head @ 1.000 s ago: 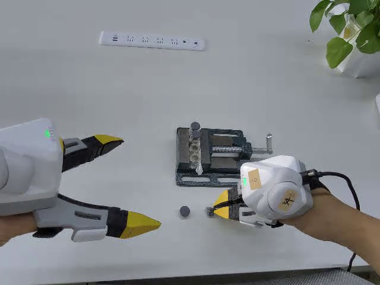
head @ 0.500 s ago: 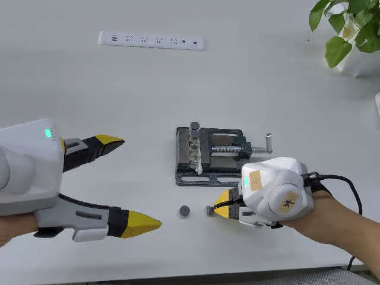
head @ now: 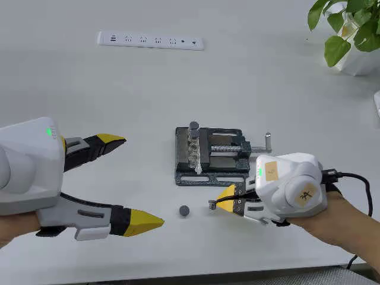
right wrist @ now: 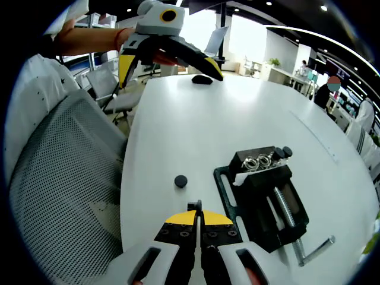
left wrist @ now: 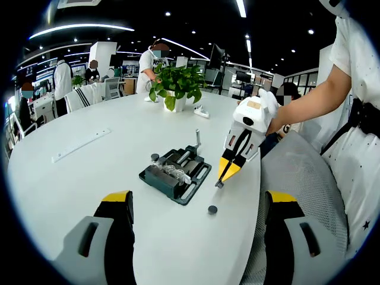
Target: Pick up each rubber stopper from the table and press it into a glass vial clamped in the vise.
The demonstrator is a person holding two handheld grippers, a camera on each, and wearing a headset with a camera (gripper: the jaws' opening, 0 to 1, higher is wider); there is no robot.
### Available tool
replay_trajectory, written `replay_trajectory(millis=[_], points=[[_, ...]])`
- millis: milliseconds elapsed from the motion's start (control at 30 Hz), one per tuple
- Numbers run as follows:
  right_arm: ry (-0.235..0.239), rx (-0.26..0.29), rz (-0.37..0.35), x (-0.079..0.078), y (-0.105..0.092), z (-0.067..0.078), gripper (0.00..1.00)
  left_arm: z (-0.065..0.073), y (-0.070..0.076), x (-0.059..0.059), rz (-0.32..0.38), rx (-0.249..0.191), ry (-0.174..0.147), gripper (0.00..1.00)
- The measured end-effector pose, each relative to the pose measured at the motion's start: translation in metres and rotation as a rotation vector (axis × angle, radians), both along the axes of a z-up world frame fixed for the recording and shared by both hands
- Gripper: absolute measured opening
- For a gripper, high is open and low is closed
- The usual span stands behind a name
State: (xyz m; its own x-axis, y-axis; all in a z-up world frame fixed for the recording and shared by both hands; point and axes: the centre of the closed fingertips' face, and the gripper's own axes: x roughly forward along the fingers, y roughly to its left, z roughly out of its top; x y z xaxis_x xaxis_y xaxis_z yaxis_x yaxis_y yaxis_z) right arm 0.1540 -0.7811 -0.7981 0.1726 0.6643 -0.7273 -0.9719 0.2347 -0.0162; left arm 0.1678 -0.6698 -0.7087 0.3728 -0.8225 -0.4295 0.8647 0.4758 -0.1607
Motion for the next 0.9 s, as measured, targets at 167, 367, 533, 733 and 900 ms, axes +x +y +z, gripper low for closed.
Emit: replay_trajectory(millis=[167,367,533,733,900], points=[[-0.021,0.126,-0.129,0.012,-0.002,0.037,0.0,0.012,-0.006,0.006,0.032,-0.047,-0.008,0.88],[-0.072,0.263,-0.253,0.022,0.001,0.083,0.0,0.034,-0.019,0.014,0.056,-0.106,-0.035,0.84],[-0.136,0.341,-0.322,0.029,0.006,0.117,0.0,0.052,-0.034,0.019,0.072,-0.16,-0.053,0.78],[-0.193,0.436,-0.407,0.036,0.013,0.153,0.0,0.081,-0.052,0.027,0.138,-0.331,-0.007,0.64],[-0.218,0.492,-0.442,0.039,0.015,0.172,0.0,0.097,-0.057,0.036,0.205,-0.427,0.027,0.5]])
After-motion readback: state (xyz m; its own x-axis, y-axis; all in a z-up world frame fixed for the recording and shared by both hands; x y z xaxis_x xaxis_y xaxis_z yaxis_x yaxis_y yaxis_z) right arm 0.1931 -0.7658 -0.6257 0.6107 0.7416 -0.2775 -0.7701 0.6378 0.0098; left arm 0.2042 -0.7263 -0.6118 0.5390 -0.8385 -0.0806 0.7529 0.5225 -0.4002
